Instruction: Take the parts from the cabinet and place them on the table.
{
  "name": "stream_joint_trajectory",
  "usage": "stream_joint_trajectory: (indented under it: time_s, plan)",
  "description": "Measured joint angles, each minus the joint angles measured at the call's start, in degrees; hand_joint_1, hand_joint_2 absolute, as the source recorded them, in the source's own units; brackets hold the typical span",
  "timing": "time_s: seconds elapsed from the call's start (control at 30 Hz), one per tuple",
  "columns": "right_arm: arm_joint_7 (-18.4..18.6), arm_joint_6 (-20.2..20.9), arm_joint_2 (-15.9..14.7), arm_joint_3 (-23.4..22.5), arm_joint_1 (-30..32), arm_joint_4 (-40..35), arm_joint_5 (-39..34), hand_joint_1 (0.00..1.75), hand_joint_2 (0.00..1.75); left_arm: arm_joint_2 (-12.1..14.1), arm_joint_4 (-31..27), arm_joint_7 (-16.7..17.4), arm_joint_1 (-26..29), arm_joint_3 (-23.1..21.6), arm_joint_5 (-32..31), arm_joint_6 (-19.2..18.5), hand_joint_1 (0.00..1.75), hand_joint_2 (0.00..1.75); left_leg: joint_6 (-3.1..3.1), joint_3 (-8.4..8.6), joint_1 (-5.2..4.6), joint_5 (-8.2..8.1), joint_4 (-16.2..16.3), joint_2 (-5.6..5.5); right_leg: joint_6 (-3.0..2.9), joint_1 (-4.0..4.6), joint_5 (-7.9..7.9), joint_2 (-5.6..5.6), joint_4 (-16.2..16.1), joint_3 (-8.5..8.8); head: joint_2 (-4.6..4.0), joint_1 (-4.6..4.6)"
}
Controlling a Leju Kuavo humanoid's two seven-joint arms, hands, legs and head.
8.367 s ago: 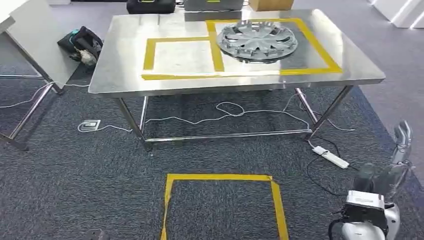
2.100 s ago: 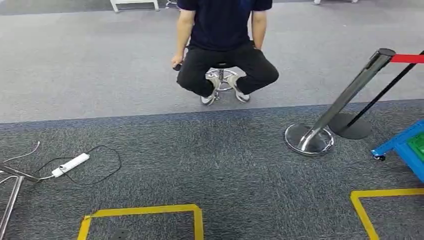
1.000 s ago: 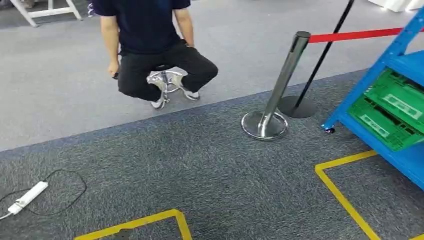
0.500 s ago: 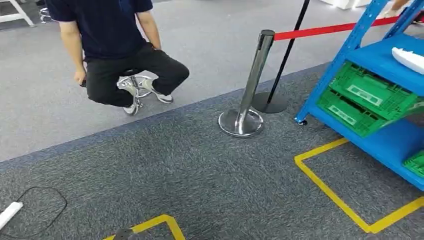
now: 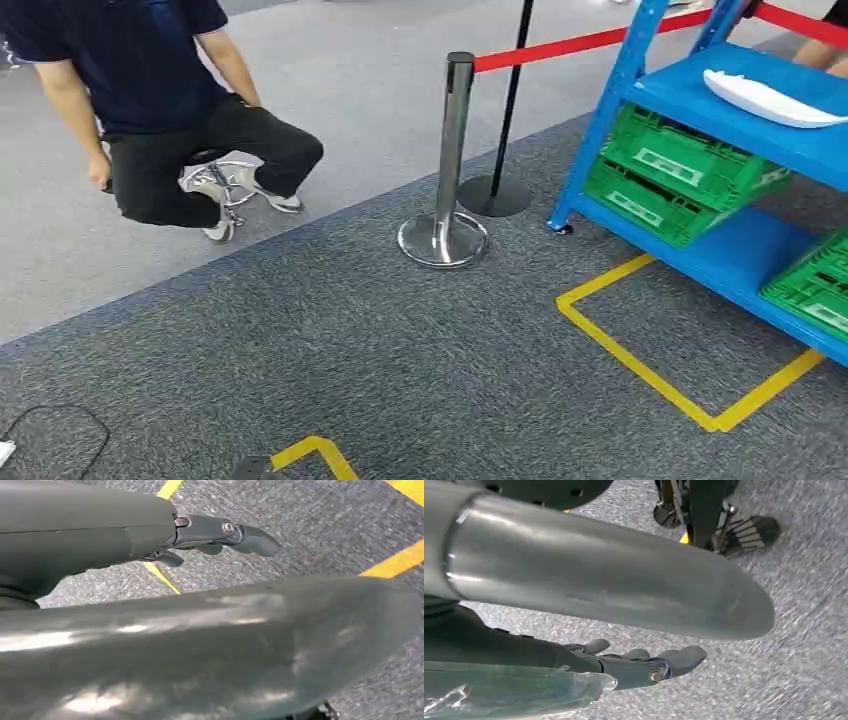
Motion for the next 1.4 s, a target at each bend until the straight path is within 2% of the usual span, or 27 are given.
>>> stream_joint_trajectory:
  time_s: [0.03, 0.1, 0.17, 0.2, 0.27, 0.3, 0.33, 0.47, 0.5, 0.53, 0.57, 0.63, 0.67, 0.7, 0.77, 0.8, 0.83, 0.97, 1.0, 1.03, 1.13, 1.17, 1.23, 1.3, 1.33, 1.37, 1.4]
  plan:
    - [0.0, 0.0, 0.0, 0.0, -0.1, 0.0, 0.0, 0.00, 0.00, -0.1, 0.0, 0.0, -0.1, 0.0, 0.0, 0.0, 0.00, 0.00, -0.22, -1.24, 0.00, -1.94, 2.7, -1.53, -0.25, -0.12, 0.05, 0.34, 0.0, -0.05, 0.00, -0.39]
    - [0.0, 0.0, 0.0, 0.0, -0.3, 0.0, 0.0, 0.00, 0.00, 0.0, 0.0, 0.0, 0.0, 0.0, 0.2, 0.0, 0.00, 0.00, -0.45, -5.76, 0.10, -6.44, 12.2, -2.54, -0.61, -0.12, 0.10, 1.36, 0.0, -0.22, 0.00, -0.46]
    - [0.0, 0.0, 0.0, 0.0, -0.3, 0.0, 0.0, 0.00, 0.00, 0.0, 0.0, 0.0, 0.2, 0.0, 0.2, 0.0, 0.00, 0.00, -0.44, -8.60, 0.09, -7.33, 17.3, -2.83, -0.61, -0.09, 0.12, 2.50, 0.0, -0.24, 0.00, -0.42]
    - [0.0, 0.0, 0.0, 0.0, -0.3, 0.0, 0.0, 0.00, 0.00, 0.0, 0.0, 0.0, 0.2, 0.0, 0.2, 0.0, 0.00, 0.00, -0.36, -8.21, 0.10, -5.74, 16.1, -2.88, -0.60, -0.10, 0.13, 3.10, 0.0, -0.20, 0.00, -0.48]
    - [0.0, 0.1, 0.0, 0.0, -0.2, 0.0, 0.0, 0.00, 0.00, 0.0, 0.0, 0.0, 0.1, 0.0, 0.2, 0.0, 0.00, 0.00, -0.08, -4.04, 0.21, -0.15, 7.1, -3.49, -0.36, -0.22, 0.25, 4.38, 0.0, -0.10, 0.00, -0.46]
    - [0.0, 0.2, 0.0, 0.0, -0.3, 0.0, 0.0, 0.00, 0.00, 0.1, 0.0, 0.0, 0.1, 0.0, 0.2, 0.0, 0.00, 0.00, -0.06, -1.77, 0.39, 1.75, 2.4, -5.03, -0.20, -0.33, 0.31, 4.86, 0.0, -0.10, 0.00, -0.48]
    - [0.0, 0.2, 0.0, 0.0, -0.4, 0.0, 0.0, 0.00, 0.00, 0.0, 0.0, 0.0, 0.1, 0.0, 0.2, 0.0, 0.00, 0.00, -0.03, -0.62, 0.51, 1.31, -0.3, -7.10, 0.27, 0.07, 0.26, 5.44, 0.3, -0.46, 0.00, -0.46]
    - [-0.1, 0.2, 0.0, 0.0, 0.1, 0.0, 0.2, 0.00, 0.00, 0.0, 0.0, 0.0, -0.1, 0.0, 0.2, -0.1, 0.00, 0.00, 1.25, -0.67, 0.46, 1.69, -0.9, -5.61, 1.89, -0.40, 0.89, 7.07, -0.6, -1.35, 0.00, -0.50]
    - [-0.1, 0.2, 0.0, 0.0, 0.3, 0.0, 0.2, 0.00, 0.00, 0.0, 0.0, 0.0, -0.2, 0.0, 0.2, -0.2, 0.00, 0.00, 1.62, -0.59, 0.60, 1.91, -1.2, -4.88, 1.98, -0.29, 0.45, 5.59, 0.1, -1.47, 0.00, -0.35]
    - [0.0, 0.2, 0.0, 0.0, 0.2, 0.0, 0.2, 0.00, 0.00, 0.0, 0.0, 0.0, -0.2, 0.0, 0.2, -0.2, 0.00, 0.00, 2.13, -0.60, 0.55, 1.87, -1.2, -4.53, 2.05, -0.07, -1.29, 3.15, 2.5, -2.66, 0.00, 0.02]
    - [0.0, 0.2, 0.0, 0.0, 0.0, 0.1, 0.2, 0.00, 0.00, 0.0, 0.0, 0.0, -0.1, 0.0, 0.2, -0.1, 0.00, 0.00, 2.28, -0.61, 0.40, 1.81, -1.2, -3.91, 2.17, -0.09, -3.57, 1.91, 6.5, -4.57, 0.00, 0.13]
    - [0.0, 0.2, 0.0, 0.0, -0.2, 0.1, 0.2, 0.00, 0.00, 0.0, 0.0, 0.0, 0.1, 0.0, 0.2, -0.1, 0.00, 0.00, 2.45, -0.61, 0.11, 1.70, -1.2, -2.50, 2.32, -0.09, -7.55, 1.05, 16.0, -8.96, 0.00, 0.07]
    - [0.0, 0.2, 0.0, 0.0, -0.1, 0.1, 0.2, 0.00, 0.00, 0.0, 0.0, 0.0, 0.1, 0.0, 0.2, -0.2, 0.00, 0.00, 2.46, -0.56, 0.08, 1.67, -1.2, -1.92, 2.39, -0.10, -7.72, 0.97, 18.0, -9.82, 0.00, 0.04]
    - [0.0, 0.2, 0.0, 0.0, 0.1, 0.1, 0.2, 0.00, 0.00, 0.0, 0.0, 0.0, 0.1, 0.0, 0.2, -0.1, 0.00, 0.00, 2.46, -0.49, 0.08, 1.63, -1.2, -1.51, 2.40, -0.09, -6.67, 0.94, 17.0, -9.21, 0.00, 0.04]
    - [0.0, 0.2, 0.0, 0.0, 0.2, 0.1, 0.3, 0.00, 0.00, 0.0, 0.0, 0.0, 0.1, 0.0, 0.2, -0.2, 0.00, 0.00, 2.24, -0.20, 0.10, 1.44, -1.2, -0.69, 2.28, -0.14, -2.16, 0.29, 8.3, -4.45, 0.00, 0.04]
    - [0.0, 0.2, 0.0, 0.0, 0.1, 0.1, 0.3, 0.00, 0.00, -0.1, 0.0, 0.0, 0.1, 0.0, 0.2, -0.2, 0.00, 0.00, 2.00, 0.06, 0.10, 1.27, -1.2, -0.26, 2.27, -0.14, -0.05, -1.28, 2.7, -1.29, 0.00, 0.11]
    - [-0.1, 0.2, 0.1, 0.0, -0.1, 0.1, 0.3, 0.00, 0.00, 0.0, 0.0, 0.0, 0.1, 0.0, 0.2, -0.2, 0.00, 0.00, 1.65, 0.20, -0.34, 1.04, -1.1, 0.07, 2.17, 0.33, -0.74, -3.06, 0.1, -0.07, 0.00, 0.13]
    - [-0.1, 0.2, 0.1, 0.0, -0.1, 0.1, 0.3, 0.00, 0.00, 0.0, 0.0, 0.0, -0.1, 0.0, 0.2, -0.2, 0.00, 0.00, 0.63, 0.37, -0.35, 1.13, -1.2, 1.39, 0.70, 0.45, -0.16, -0.84, 0.1, -0.18, 0.00, -0.11]
    - [-0.1, 0.2, 0.1, 0.0, -0.1, 0.1, 0.3, 0.00, 0.00, 0.0, 0.0, 0.0, -0.1, 0.0, 0.2, -0.2, 0.00, 0.00, 0.15, 0.41, -0.24, 0.67, -1.1, 1.15, 0.19, 0.05, 0.15, -0.36, -0.2, 0.07, 0.00, -0.09]
    - [-0.1, 0.2, 0.1, 0.0, -0.1, 0.1, 0.3, 0.00, 0.00, -0.1, 0.0, 0.0, -0.2, 0.0, 0.2, -0.2, 0.00, 0.00, -0.20, -0.08, -0.14, -0.64, 0.5, -0.73, -0.02, -0.09, 0.23, -0.01, -0.3, 0.08, 0.00, -0.35]
    - [-0.1, 0.2, 0.1, 0.0, -0.4, 0.1, 0.4, 0.00, 0.00, 0.0, 0.0, 0.0, 0.0, 0.0, 0.1, -0.2, 0.00, 0.00, -0.60, -6.38, 0.02, -6.93, 13.8, -2.58, -0.51, -0.12, 0.33, 1.60, -0.3, -0.16, 0.00, -0.55]
    - [-0.1, 0.3, 0.1, 0.0, -0.4, 0.1, 0.4, 0.00, 0.00, 0.0, 0.0, 0.0, 0.1, 0.0, 0.0, -0.2, 0.00, 0.00, -0.59, -8.02, 0.02, -7.44, 16.6, -2.74, -0.52, -0.11, 0.34, 2.22, -0.3, -0.18, 0.00, -0.57]
    - [-0.1, 0.3, 0.1, 0.0, -0.3, 0.1, 0.5, 0.00, 0.00, 0.0, 0.0, 0.0, 0.0, 0.0, 0.0, -0.2, 0.00, 0.00, -0.38, -7.20, 0.03, -4.15, 13.9, -2.86, -0.47, -0.12, 0.36, 3.38, -0.3, -0.11, 0.00, -0.55]
    - [0.0, 0.3, 0.1, 0.0, -0.2, 0.1, 0.5, 0.00, 0.00, 0.1, 0.0, 0.0, 0.0, 0.0, 0.0, -0.3, 0.00, 0.00, -0.09, -2.71, 0.14, 1.10, 4.3, -3.94, -0.21, -0.24, 0.52, 4.63, -0.2, -0.07, 0.00, -0.57]
    - [0.0, 0.3, 0.1, 0.0, -0.3, 0.1, 0.5, 0.00, 0.00, 0.1, 0.0, 0.0, 0.0, -0.1, 0.0, -0.3, 0.00, 0.00, -0.05, -0.83, 0.39, 2.13, 0.4, -6.20, 0.07, -0.30, 0.60, 5.14, -0.2, -0.18, 0.00, -0.57]
    - [0.0, 0.3, 0.1, 0.0, -0.5, 0.1, 0.5, 0.00, 0.00, 0.0, 0.0, 0.0, -0.1, -0.1, 0.0, -0.3, 0.00, 0.00, -0.09, -0.35, 0.59, 1.45, -1.2, -6.96, 0.48, 0.10, 0.50, 5.68, 0.2, -0.58, 0.00, -0.59]
    - [0.0, 0.3, 0.1, 0.0, -0.5, 0.1, 0.6, 0.00, 0.00, 0.0, 0.0, 0.0, -0.2, -0.2, -0.1, -0.3, 0.00, 0.00, 0.08, -0.54, 0.43, 1.57, -1.0, -6.58, 0.86, -0.05, 0.77, 6.08, -0.1, -0.73, 0.00, -0.41]
